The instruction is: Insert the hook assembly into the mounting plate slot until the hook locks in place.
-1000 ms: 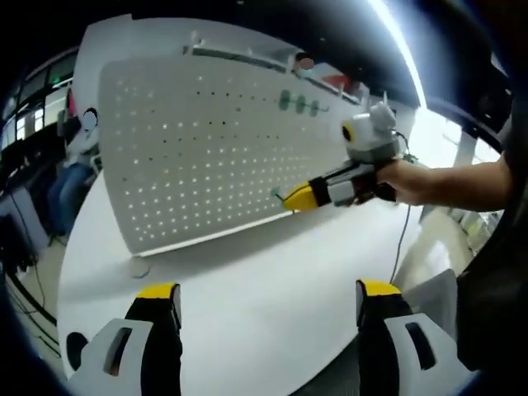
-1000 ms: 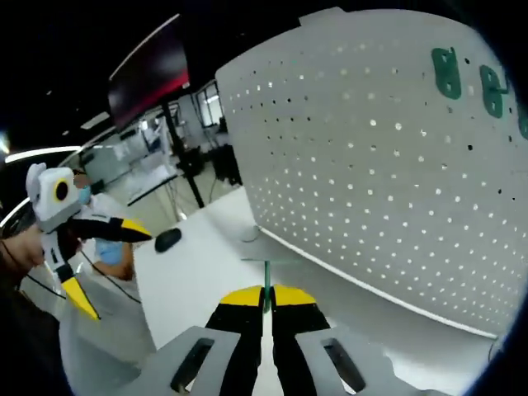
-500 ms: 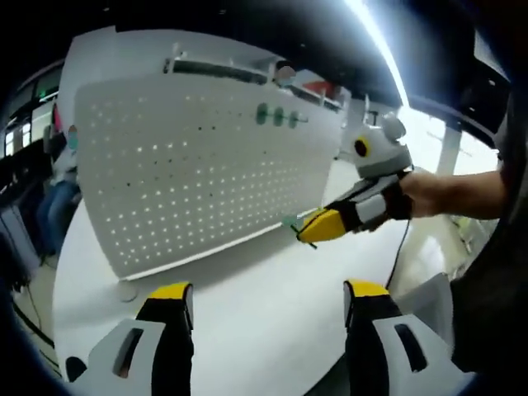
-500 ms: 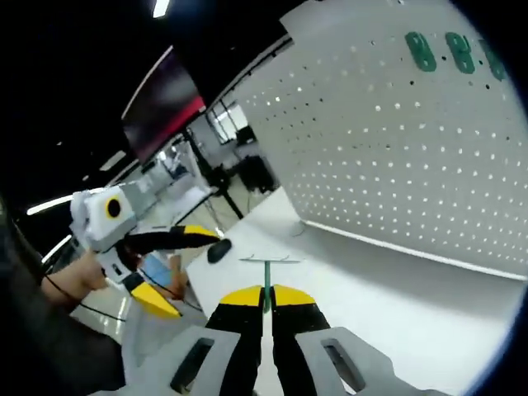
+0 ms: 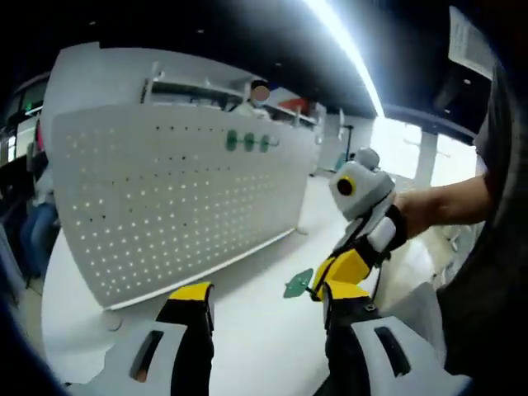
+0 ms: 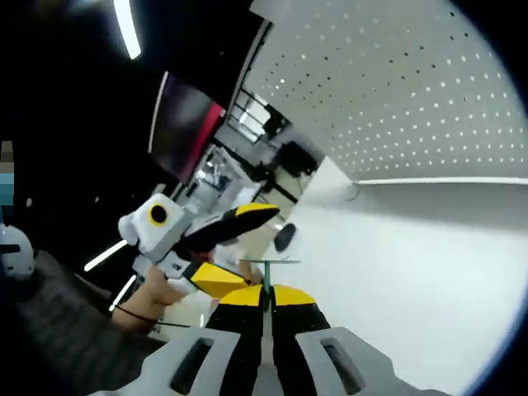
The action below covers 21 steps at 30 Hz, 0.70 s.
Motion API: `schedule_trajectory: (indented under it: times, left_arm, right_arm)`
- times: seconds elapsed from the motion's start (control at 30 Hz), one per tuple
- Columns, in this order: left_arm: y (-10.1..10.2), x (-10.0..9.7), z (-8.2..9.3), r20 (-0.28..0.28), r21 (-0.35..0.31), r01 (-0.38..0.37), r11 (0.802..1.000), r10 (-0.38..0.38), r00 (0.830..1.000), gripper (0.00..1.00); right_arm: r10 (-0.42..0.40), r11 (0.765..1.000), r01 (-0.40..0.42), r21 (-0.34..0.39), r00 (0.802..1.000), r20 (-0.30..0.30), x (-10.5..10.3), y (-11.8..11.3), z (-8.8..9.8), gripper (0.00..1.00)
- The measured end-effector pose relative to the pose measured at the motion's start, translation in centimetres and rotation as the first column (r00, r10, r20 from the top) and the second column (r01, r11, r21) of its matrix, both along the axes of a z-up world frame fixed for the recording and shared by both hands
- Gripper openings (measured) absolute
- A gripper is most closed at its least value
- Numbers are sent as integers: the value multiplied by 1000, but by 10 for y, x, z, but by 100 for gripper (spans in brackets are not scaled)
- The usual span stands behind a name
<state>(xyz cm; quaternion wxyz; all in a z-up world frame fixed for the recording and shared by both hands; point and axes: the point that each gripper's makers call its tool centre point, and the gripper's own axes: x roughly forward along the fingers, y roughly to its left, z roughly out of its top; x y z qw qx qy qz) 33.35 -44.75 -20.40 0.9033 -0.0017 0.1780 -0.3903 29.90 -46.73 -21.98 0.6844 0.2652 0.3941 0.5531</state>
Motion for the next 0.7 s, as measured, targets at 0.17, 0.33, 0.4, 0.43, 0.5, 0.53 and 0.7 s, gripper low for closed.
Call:
schedule_trajectory:
  times: [0.17,0.33,0.4,0.43,0.5,0.53,0.7]
  left_arm:
    - [-5,-4,5,26,-11,42,999,-42,999,39]
    - [-13,-10,12,51,-39,97,995,-95,994,28]
    - [-16,-12,14,58,-45,120,992,-117,991,22]
    - [-17,-12,15,61,-47,124,991,-121,991,21]
    - [-20,-13,17,73,-43,146,988,-142,987,19]
    - [-22,-14,18,80,-41,156,987,-152,985,18]
    - [-29,-18,24,109,-39,193,980,-188,976,6]
  right_arm:
    - [8,999,-5,54,999,-47,-4,1,5,0]
    - [17,995,-10,96,997,-76,-4,3,10,0]
    - [22,995,-14,102,996,-87,-5,3,11,0]
    - [29,994,-20,107,996,-86,-5,3,13,0]
    - [42,993,-31,114,994,-97,-6,4,14,0]
    - [44,993,-32,117,994,-101,-6,4,15,0]
    - [51,988,-32,151,991,-126,-4,3,19,0]
